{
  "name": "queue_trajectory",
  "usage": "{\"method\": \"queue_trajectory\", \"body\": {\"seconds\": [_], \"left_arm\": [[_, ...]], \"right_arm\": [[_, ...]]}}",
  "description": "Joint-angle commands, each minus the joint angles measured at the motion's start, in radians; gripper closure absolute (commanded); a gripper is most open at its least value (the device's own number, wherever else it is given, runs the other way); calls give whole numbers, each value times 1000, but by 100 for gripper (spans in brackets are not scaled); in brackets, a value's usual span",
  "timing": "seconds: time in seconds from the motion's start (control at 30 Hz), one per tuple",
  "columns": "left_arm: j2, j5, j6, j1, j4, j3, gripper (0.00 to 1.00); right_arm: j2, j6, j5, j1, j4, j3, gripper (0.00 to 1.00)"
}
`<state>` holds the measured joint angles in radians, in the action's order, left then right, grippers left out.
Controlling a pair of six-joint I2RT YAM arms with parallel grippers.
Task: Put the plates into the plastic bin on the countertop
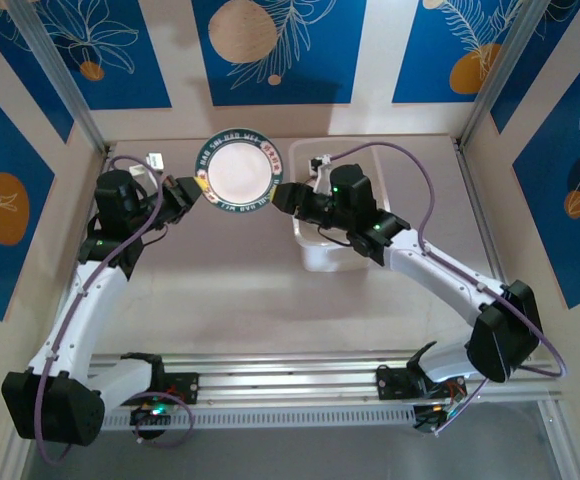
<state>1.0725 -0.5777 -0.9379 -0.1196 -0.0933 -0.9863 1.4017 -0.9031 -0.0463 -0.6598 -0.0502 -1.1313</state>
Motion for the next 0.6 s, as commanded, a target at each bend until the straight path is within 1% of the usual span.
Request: {"method": "queue_trajectory", "body": {"seconds": [0.0,0.13,0.4,0.43,0.57], "left_arm": [[-35,-21,-14,-21,73,-9,100],[-34,-14,7,-29,48,-11,100],[-26,-1,26,-44,17,-7,100],[-26,1,30,-48,16,-10,95],[-34,12,34,-62,21,-13,59]], "right_arm": [[34,-24,-17,-5,-56,-42,56],[46,-60,-31,-5,-91,-41,70],[25,-139,-39,-4,-119,5,90],[21,-151,-37,-3,-115,9,91],[-16,-155,-15,5,-84,21,93]]}}
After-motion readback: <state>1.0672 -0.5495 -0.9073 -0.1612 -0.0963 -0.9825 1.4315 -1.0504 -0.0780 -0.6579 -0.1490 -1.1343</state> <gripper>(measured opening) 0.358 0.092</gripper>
